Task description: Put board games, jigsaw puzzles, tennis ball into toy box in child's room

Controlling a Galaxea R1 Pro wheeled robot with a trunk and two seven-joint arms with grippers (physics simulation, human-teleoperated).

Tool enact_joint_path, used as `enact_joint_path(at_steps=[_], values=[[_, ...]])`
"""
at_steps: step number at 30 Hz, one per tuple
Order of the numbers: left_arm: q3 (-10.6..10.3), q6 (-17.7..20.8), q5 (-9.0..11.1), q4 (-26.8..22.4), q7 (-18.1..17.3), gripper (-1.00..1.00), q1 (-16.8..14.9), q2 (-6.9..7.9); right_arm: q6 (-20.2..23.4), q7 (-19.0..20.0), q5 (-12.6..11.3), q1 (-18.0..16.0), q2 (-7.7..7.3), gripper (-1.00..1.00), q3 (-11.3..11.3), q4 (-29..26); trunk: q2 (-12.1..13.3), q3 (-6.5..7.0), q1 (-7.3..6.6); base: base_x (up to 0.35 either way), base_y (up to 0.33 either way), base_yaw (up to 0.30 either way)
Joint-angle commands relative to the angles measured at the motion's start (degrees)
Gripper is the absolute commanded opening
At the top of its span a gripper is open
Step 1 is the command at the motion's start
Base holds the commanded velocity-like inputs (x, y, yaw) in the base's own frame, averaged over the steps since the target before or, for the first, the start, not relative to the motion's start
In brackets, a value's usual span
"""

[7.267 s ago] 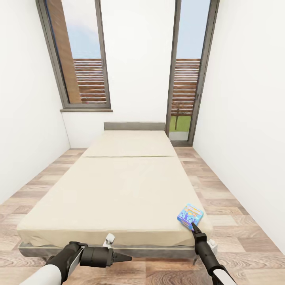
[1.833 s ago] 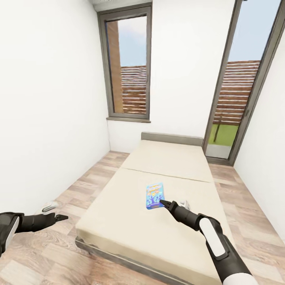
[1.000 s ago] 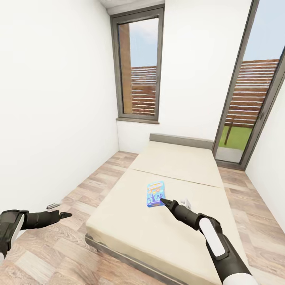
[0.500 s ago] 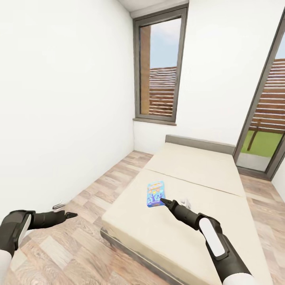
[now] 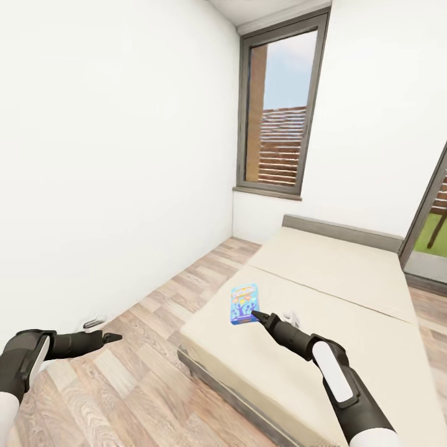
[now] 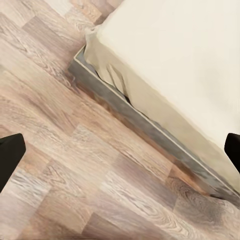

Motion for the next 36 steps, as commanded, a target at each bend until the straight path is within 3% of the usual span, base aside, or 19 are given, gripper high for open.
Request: enact_joint_path(at_steps=[1,12,27,36], values=[[0.23,0.29,-0.60,-0.04,-0.56,1.00,-0.07,-0.05,0.38,0.11,-0.30,-0.04,0.02,-1.00,-0.15,-0.12,-0.06,-0.06,-0.02,-0.206,-0.159,0.091],[0.23,0.29,-0.56,-0.04,-0.56,1.00,-0.07,-0.13,0.37,0.11,-0.32,-0.04,0.03,-1.00,-0.14,-0.31,-0.06,-0.04,-0.02,-0.065,-0.142,0.203],[0.23,0.46,-0.39,-0.04,-0.73,1.00,-0.07,-0.14,0.38,0.11,-0.36,-0.04,0.01,-1.00,-0.14,-0.31,-0.06,-0.04,-0.02,0.000,-0.008,0.291],[0.15,0.64,-0.60,-0.04,-0.65,1.00,-0.07,-0.16,0.38,0.11,-0.36,-0.04,0.08,-1.00,-0.11,-0.24,3.55,1.57,-1.99,0.000,0.000,0.292]])
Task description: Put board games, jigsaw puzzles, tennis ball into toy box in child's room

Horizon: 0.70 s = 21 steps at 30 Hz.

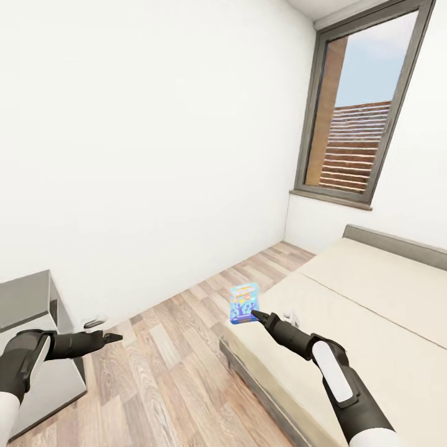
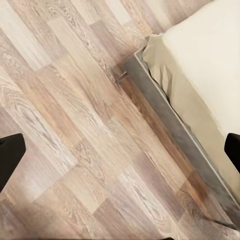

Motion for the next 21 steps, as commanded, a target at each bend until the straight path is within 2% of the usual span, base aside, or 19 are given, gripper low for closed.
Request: enact_joint_path(at_steps=[1,6,13,17,21], values=[[0.23,0.27,-0.64,-0.03,-0.53,1.00,-0.07,-0.12,0.38,0.10,-0.30,-0.04,0.04,-1.00,-0.13,-0.03,0.36,0.11,-0.22,0.000,0.000,0.292],[0.22,0.27,-0.72,-0.03,-0.44,1.00,-0.07,-0.61,0.38,0.10,-0.31,-0.04,0.00,-1.00,-0.18,-0.09,2.36,1.00,-1.32,0.000,0.000,0.228],[0.22,0.27,-0.75,-0.03,-0.25,1.00,-0.07,-0.98,0.38,0.19,-0.30,-0.04,0.00,-1.00,-0.19,-0.11,5.17,2.26,-2.85,0.000,0.000,0.027],[0.22,0.27,-0.70,-0.03,1.07,1.00,-0.07,-0.99,0.38,0.20,-0.28,-0.04,-0.01,-1.00,-0.19,-0.11,6.77,2.98,-3.73,0.000,0.000,0.045],[0.22,0.27,-0.56,-0.03,2.51,1.00,-0.07,-1.14,0.38,0.13,-0.27,-0.04,0.01,-1.00,-0.19,-0.11,8.38,3.70,-4.61,0.000,0.000,0.232]])
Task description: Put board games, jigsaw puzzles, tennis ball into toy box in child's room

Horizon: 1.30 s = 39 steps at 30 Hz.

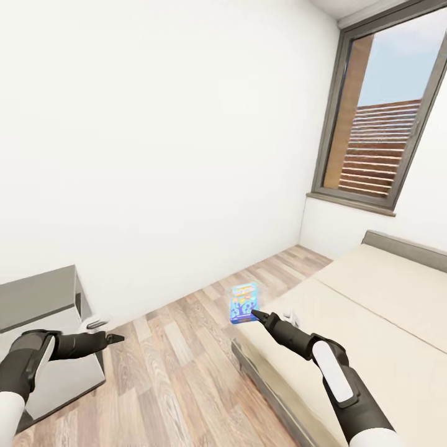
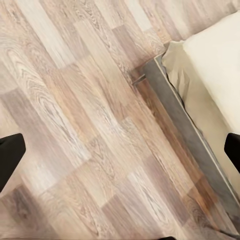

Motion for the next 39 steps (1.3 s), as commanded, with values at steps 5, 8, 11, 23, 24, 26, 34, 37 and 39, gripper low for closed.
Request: enact_joint_path(at_steps=[5,8,11,23,24,26,34,37,39], values=[[0.22,0.15,-0.71,-0.03,-0.14,1.00,-0.07,-0.56,0.37,0.14,-0.14,-0.04,0.02,-1.00,-0.15,-0.03,1.95,0.81,-1.09,0.000,0.000,0.280],[0.22,0.15,-0.72,-0.03,-0.11,1.00,-0.07,-0.65,0.37,0.15,-0.13,-0.04,0.00,-1.00,-0.15,-0.03,3.15,1.35,-1.75,0.000,0.000,0.286],[0.22,0.14,-0.74,-0.03,-0.10,1.00,-0.07,-0.68,0.37,0.15,-0.14,-0.04,0.02,-1.00,-0.15,-0.03,4.36,1.89,-2.41,0.000,0.000,0.287],[0.22,-0.05,-0.74,-0.03,-0.01,1.00,-0.07,-0.70,0.45,0.38,-0.16,-0.04,0.00,-1.00,-0.15,-0.03,9.17,4.05,-5.05,0.000,0.000,0.122],[0.22,-0.04,-0.75,-0.03,-0.01,1.00,-0.07,-0.70,0.45,0.41,-0.16,-0.04,0.01,-1.00,-0.15,-0.03,9.57,4.22,-5.26,0.000,0.000,0.001],[0.21,-0.06,-0.76,-0.03,-0.01,1.00,-0.07,-0.70,0.41,0.46,-0.16,-0.04,0.05,-1.00,-0.15,-0.03,10.37,4.58,-5.70,0.000,0.000,0.000],[0.20,-0.09,-0.74,-0.03,-0.01,1.00,-0.07,-0.70,0.45,0.47,-0.16,-0.04,0.05,-1.00,-0.13,-0.03,13.58,6.02,-7.46,0.000,0.000,0.179],[0.21,-0.05,-0.73,-0.03,-0.01,1.00,-0.07,-0.70,0.46,0.39,-0.16,-0.04,0.07,-1.00,-0.09,-0.03,14.79,6.56,-8.12,0.000,0.000,0.283],[0.20,-0.04,-0.73,-0.03,-0.01,1.00,-0.07,-0.76,0.46,0.42,-0.16,-0.04,0.07,-1.00,-0.07,-0.03,15.59,6.92,-8.56,0.000,0.000,0.288]])
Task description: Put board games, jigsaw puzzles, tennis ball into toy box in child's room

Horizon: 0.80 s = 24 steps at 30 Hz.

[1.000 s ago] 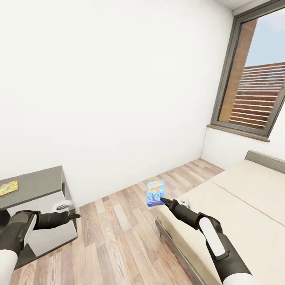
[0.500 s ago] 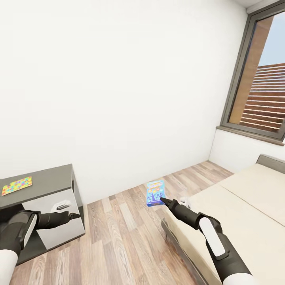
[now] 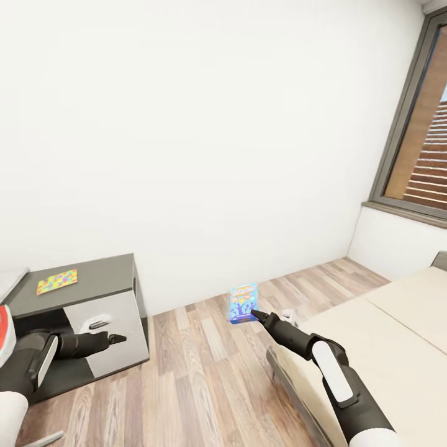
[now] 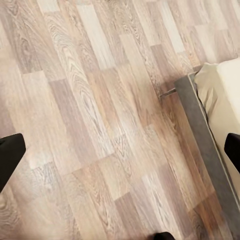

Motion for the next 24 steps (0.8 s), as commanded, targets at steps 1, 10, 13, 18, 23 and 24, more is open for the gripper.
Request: enact_joint_path(at_steps=[1,10,13,18,23,24], values=[[0.22,0.22,-0.65,-0.03,-0.56,1.00,-0.08,-0.13,0.37,0.11,-0.19,-0.05,0.04,-1.00,-0.14,-0.03,0.31,0.07,-0.20,0.000,0.000,0.288],[0.24,0.21,-0.56,-0.03,-0.67,1.00,-0.08,-0.41,0.38,-0.02,-0.19,-0.05,0.04,-1.00,-0.17,-0.03,3.92,1.68,-2.17,0.000,0.000,0.090],[0.24,0.23,-0.54,-0.03,-0.71,1.00,-0.08,-0.41,0.36,0.05,-0.19,-0.05,0.04,-1.00,-0.15,-0.03,5.12,2.22,-2.83,0.000,0.000,0.000],[0.22,0.24,-0.51,-0.03,-0.73,1.00,-0.08,-0.42,0.29,0.10,-0.18,-0.05,0.04,-1.00,-0.16,-0.09,7.13,3.14,-3.93,0.000,0.000,0.047],[0.20,0.24,-0.50,-0.03,-0.70,1.00,-0.08,-0.42,0.28,-0.02,-0.13,-0.05,0.04,-1.00,-0.14,-0.11,7.53,3.47,-4.15,0.000,0.000,0.230],[0.19,0.24,-0.51,-0.03,-0.68,1.00,-0.08,-0.42,0.28,-0.03,-0.12,-0.05,0.04,-1.00,-0.14,-0.12,7.53,3.50,-4.15,0.000,0.000,0.260]])
